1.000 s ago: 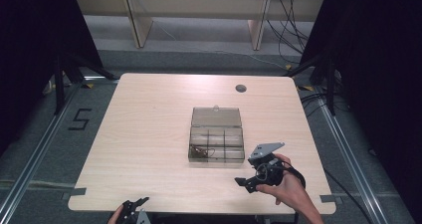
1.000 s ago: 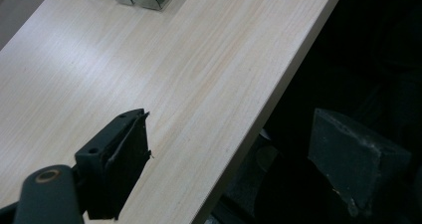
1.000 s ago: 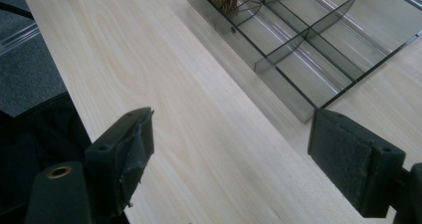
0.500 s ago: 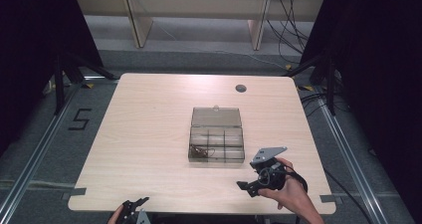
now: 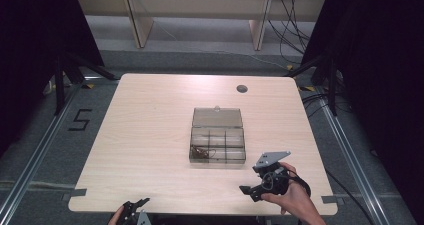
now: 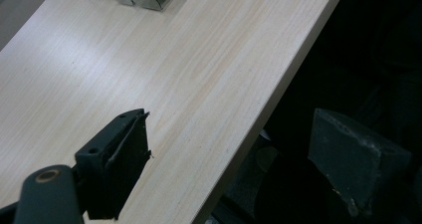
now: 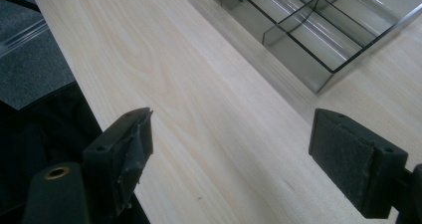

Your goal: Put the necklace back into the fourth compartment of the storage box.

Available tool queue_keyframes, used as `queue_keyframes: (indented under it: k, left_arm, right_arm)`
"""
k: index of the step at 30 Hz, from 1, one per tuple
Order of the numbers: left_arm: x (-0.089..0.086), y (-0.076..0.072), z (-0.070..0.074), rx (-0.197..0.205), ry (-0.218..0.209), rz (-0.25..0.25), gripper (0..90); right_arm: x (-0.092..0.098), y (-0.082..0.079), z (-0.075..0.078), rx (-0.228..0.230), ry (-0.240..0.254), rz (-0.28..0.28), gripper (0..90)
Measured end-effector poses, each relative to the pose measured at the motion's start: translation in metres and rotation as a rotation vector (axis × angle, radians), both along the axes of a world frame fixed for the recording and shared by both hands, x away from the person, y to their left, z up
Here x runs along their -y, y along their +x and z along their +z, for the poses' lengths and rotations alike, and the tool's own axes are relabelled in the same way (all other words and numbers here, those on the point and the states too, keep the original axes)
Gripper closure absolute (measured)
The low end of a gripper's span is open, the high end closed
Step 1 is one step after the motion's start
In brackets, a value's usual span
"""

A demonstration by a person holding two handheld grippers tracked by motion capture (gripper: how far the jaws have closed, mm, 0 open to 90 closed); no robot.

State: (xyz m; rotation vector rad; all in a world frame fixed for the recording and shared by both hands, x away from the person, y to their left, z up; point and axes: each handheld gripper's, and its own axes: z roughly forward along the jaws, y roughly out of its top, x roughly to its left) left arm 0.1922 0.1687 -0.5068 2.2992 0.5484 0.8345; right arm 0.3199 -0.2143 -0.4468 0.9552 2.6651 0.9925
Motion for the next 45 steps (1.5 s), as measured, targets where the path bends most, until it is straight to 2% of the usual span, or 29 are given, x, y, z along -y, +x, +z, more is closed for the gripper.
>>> queue_keyframes:
  k: [2, 3, 6, 7, 10, 11, 12, 13, 15, 16, 17, 18, 21, 23, 24, 25, 28, 29, 30, 31, 32, 33, 36, 38, 40, 43, 44, 45]
  left_arm:
    - [0.0, 0.0, 0.0, 0.001, 0.0, 0.0, 15.5]
    - [0.0, -0.001, 0.001, -0.015, -0.019, -0.003, 15.5]
    - [0.0, -0.001, 0.001, -0.014, -0.018, -0.004, 15.5]
    - [0.0, -0.001, 0.001, -0.014, -0.019, -0.004, 15.5]
    - [0.0, -0.001, 0.001, -0.013, -0.019, -0.004, 15.5]
    - [0.0, -0.001, 0.001, -0.013, -0.017, -0.005, 15.5]
    - [0.0, -0.001, 0.001, -0.013, -0.018, -0.005, 15.5]
    - [0.0, -0.001, 0.001, -0.013, -0.019, -0.004, 15.5]
    - [0.0, -0.001, 0.001, -0.01, -0.015, -0.003, 15.5]
    - [0.0, 0.0, 0.0, 0.001, 0.0, -0.001, 15.5]
    - [0.0, -0.001, 0.001, -0.015, -0.025, -0.006, 15.5]
    - [0.0, -0.001, 0.001, -0.015, -0.025, -0.004, 15.5]
    - [0.0, -0.001, 0.001, -0.015, -0.026, -0.006, 15.5]
    - [0.0, -0.001, 0.001, -0.014, -0.017, -0.003, 15.5]
    - [0.0, -0.001, 0.001, -0.014, -0.017, -0.003, 15.5]
    - [0.0, 0.0, 0.0, 0.0, 0.001, 0.001, 15.5]
    - [0.0, 0.0, 0.0, -0.001, -0.002, 0.001, 15.5]
    - [0.0, -0.001, 0.001, -0.015, -0.017, -0.002, 15.5]
    - [0.0, 0.0, 0.0, -0.002, -0.01, 0.001, 15.5]
    - [0.0, 0.0, 0.0, 0.0, 0.001, -0.001, 15.5]
    - [0.0, 0.0, 0.0, 0.0, 0.001, -0.001, 15.5]
    - [0.0, 0.0, 0.0, -0.003, -0.004, -0.001, 15.5]
    - [0.0, -0.001, 0.0, -0.016, -0.024, -0.004, 15.5]
    - [0.0, -0.001, 0.0, -0.008, -0.012, -0.002, 15.5]
    - [0.0, 0.0, 0.0, 0.0, -0.001, 0.002, 15.5]
    - [0.0, 0.0, 0.0, -0.001, 0.0, 0.001, 15.5]
    - [0.0, -0.001, 0.0, -0.015, -0.021, -0.002, 15.5]
    - [0.0, -0.001, 0.001, -0.016, -0.022, -0.004, 15.5]
  right_arm:
    - [0.001, -0.003, 0.0, -0.038, 0.003, 0.005, 18.3]
    - [0.002, -0.003, 0.001, -0.028, 0.001, 0.0, 18.3]
    - [0.002, -0.004, -0.001, -0.039, 0.022, -0.001, 18.3]
    - [0.004, -0.004, -0.002, -0.028, 0.006, 0.007, 18.2]
    - [0.005, -0.005, -0.005, -0.017, 0.014, -0.002, 18.2]
    - [0.006, -0.006, -0.003, -0.038, 0.007, -0.006, 18.2]
    - [0.006, -0.007, -0.005, -0.05, 0.028, 0.0, 18.2]
    - [0.007, -0.007, -0.006, -0.021, 0.025, -0.004, 18.2]
    - [0.007, -0.007, -0.007, -0.008, 0.026, -0.005, 18.2]
    - [0.009, -0.008, -0.006, -0.025, 0.018, -0.015, 18.1]
    - [0.008, -0.01, -0.006, -0.049, 0.022, -0.024, 17.9]
    - [0.009, -0.009, -0.009, -0.019, 0.027, -0.013, 17.7]
    - [0.009, -0.012, -0.01, -0.041, 0.011, -0.018, 17.6]
    - [0.009, -0.014, -0.013, -0.035, 0.034, -0.014, 17.6]
    - [0.009, -0.014, -0.013, -0.035, 0.034, -0.014, 17.6]
    - [0.011, -0.015, -0.013, -0.037, 0.018, -0.016, 17.6]
    - [0.012, -0.016, -0.015, -0.044, 0.02, -0.007, 17.6]
    - [0.013, -0.016, -0.016, -0.034, 0.024, -0.005, 17.6]
    - [0.015, -0.016, -0.018, -0.027, 0.013, -0.008, 17.6]
    - [0.015, -0.018, -0.018, -0.049, 0.021, -0.028, 17.6]
    - [0.015, -0.018, -0.018, -0.049, 0.021, -0.028, 17.6]
    - [0.016, -0.018, -0.02, -0.026, 0.03, -0.026, 17.6]
    - [0.018, -0.02, -0.02, -0.038, 0.037, -0.032, 17.6]
    - [0.019, -0.021, -0.021, -0.021, 0.039, -0.035, 17.6]
    - [0.021, -0.023, -0.019, -0.038, 0.031, -0.035, 17.6]
    - [0.022, -0.023, -0.021, -0.024, 0.03, -0.025, 17.6]
    - [0.022, -0.024, -0.022, -0.027, 0.036, -0.032, 17.6]
    - [0.023, -0.027, -0.022, -0.052, 0.033, -0.035, 17.6]
